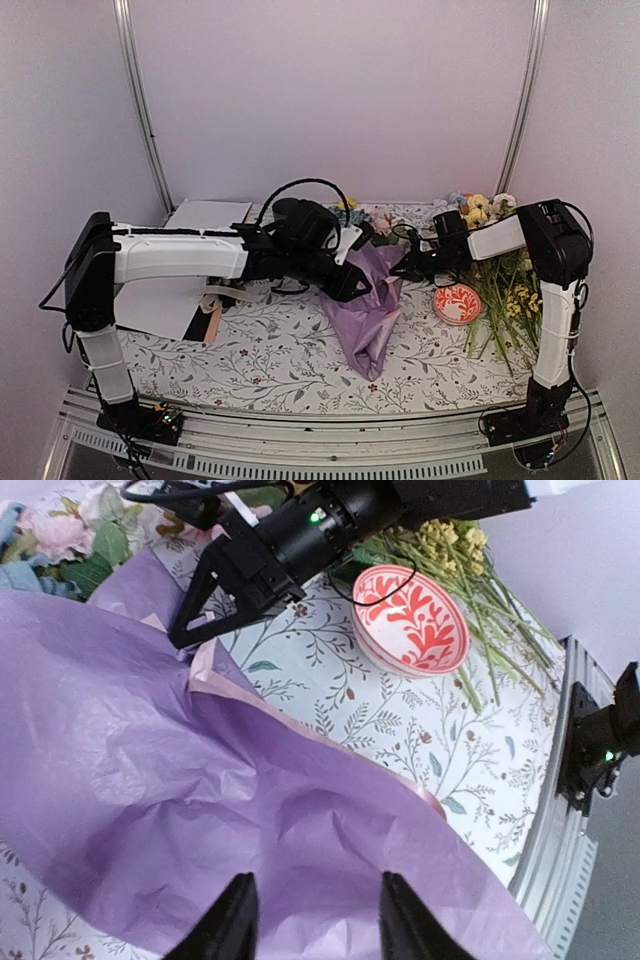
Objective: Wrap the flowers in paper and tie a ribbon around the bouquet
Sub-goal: Fold the 2/3-folded wrapping paper at the center of the board, then press the fold line of the folded bouquet.
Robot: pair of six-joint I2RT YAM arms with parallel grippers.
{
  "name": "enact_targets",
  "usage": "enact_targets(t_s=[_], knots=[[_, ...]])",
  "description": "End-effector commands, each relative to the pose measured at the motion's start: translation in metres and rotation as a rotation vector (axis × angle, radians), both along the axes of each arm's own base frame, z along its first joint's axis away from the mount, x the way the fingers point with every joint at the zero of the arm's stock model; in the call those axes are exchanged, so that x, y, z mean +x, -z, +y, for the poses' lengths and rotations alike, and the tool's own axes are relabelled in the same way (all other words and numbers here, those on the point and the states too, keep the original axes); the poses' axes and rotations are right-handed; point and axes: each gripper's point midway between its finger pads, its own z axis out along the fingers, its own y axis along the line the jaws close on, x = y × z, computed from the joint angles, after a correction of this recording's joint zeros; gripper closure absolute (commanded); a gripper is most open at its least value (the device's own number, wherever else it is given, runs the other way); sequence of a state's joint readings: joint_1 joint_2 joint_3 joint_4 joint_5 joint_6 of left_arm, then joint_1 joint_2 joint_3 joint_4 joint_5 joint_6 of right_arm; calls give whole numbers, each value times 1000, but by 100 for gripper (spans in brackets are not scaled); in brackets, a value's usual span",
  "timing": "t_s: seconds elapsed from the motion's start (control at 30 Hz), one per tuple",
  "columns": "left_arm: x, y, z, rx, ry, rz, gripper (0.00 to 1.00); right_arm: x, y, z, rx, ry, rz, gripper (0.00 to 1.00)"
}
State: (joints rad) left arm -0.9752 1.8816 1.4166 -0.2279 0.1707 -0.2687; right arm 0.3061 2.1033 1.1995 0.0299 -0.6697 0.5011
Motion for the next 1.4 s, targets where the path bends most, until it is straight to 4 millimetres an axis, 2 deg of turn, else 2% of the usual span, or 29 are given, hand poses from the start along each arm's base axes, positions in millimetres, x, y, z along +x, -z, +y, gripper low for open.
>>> enact_targets(t_s=[0.0,0.07,0.13,0.2,0.27,0.33,0.43,0.63,0.77,0.83,0.9,0.97,1.0,1.03,1.13,1.23,1.3,1.37], knots=[[-16,37,18,102,-13,62,70,11,6,0,-7,7,-3,100],[-32,53,9,131,38,84,74,11,7,-1,-9,9,1,100],[-44,55,-5,137,83,55,74,11,8,-1,-9,12,3,100],[-51,53,-23,134,126,8,70,10,8,0,-8,15,6,100],[-55,60,-37,154,154,-31,64,9,9,1,-11,15,9,100],[-59,65,-45,171,178,-65,58,8,9,3,-14,14,8,100],[-71,84,-51,221,247,-86,54,7,7,8,-18,6,1,100],[-95,147,-28,386,320,1,56,12,-5,7,-26,18,-30,100],[-104,167,-10,432,334,43,57,17,-19,6,-39,23,-60,100],[-107,173,-3,442,336,52,57,19,-32,5,-43,23,-89,100],[-110,180,3,456,341,64,57,21,-47,5,-49,20,-120,92],[-112,185,7,468,341,74,57,24,-66,4,-61,18,-146,75],[-112,187,8,470,341,75,57,23,-75,1,-77,21,-159,70],[-112,187,8,466,339,74,57,21,-85,-3,-100,26,-180,61],[-112,183,10,435,322,80,57,8,-107,-21,-176,62,-203,46],[-110,182,12,417,308,80,57,-25,-105,-28,-193,41,-162,37],[-110,183,13,409,304,80,57,-56,-91,-24,-197,2,-109,31],[-111,185,13,404,304,84,57,-81,-80,-17,-182,-38,-66,20]])
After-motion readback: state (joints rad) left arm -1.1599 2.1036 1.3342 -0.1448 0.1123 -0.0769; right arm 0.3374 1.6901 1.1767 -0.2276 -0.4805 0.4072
